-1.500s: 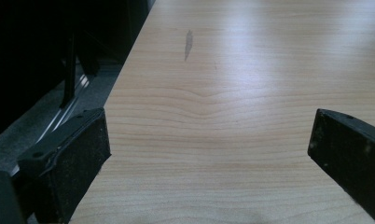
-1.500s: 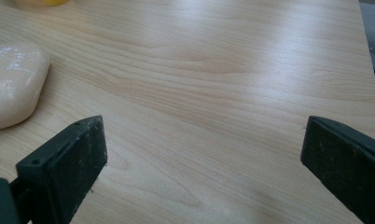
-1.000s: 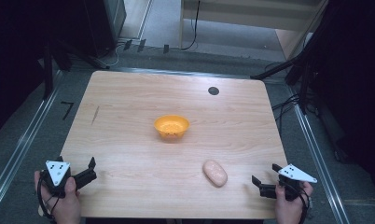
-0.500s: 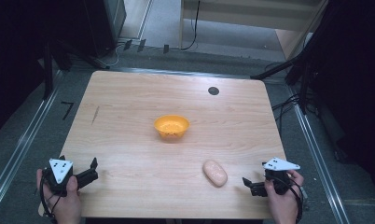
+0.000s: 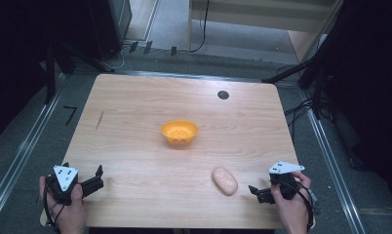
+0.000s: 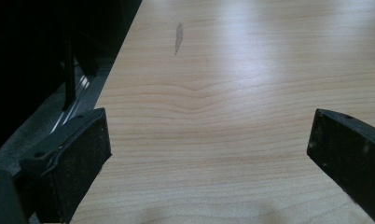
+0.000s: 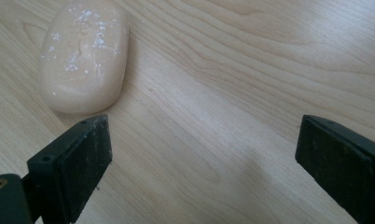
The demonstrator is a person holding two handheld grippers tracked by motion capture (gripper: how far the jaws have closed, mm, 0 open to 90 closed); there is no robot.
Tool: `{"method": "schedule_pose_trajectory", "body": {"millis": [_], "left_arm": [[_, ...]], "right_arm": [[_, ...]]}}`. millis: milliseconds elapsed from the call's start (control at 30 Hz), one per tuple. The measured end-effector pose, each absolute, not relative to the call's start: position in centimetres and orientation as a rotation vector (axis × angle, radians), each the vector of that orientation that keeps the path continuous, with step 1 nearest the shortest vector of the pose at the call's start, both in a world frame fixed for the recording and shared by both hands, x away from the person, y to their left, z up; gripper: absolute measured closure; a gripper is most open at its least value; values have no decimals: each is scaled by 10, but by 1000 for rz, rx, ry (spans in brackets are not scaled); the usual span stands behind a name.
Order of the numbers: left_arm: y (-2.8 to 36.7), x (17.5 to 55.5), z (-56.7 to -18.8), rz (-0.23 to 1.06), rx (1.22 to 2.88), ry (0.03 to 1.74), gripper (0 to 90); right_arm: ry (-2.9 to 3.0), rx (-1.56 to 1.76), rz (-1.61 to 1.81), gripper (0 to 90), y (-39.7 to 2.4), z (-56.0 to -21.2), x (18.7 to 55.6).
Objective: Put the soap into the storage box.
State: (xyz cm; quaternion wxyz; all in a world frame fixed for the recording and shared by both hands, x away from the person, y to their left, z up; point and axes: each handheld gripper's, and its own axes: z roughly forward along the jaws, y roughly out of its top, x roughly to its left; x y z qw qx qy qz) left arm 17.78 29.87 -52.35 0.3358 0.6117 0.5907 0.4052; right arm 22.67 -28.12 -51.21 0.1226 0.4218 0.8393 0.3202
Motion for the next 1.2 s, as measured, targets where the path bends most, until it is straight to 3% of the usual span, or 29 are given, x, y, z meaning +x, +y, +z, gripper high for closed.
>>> {"method": "schedule_pose_trajectory", "body": {"millis": [1200], "left_arm": [[297,179,-524,1069,1617,1524,0]], "right_arm": [[2579,1161,901,70,-232,-509,238]]}}
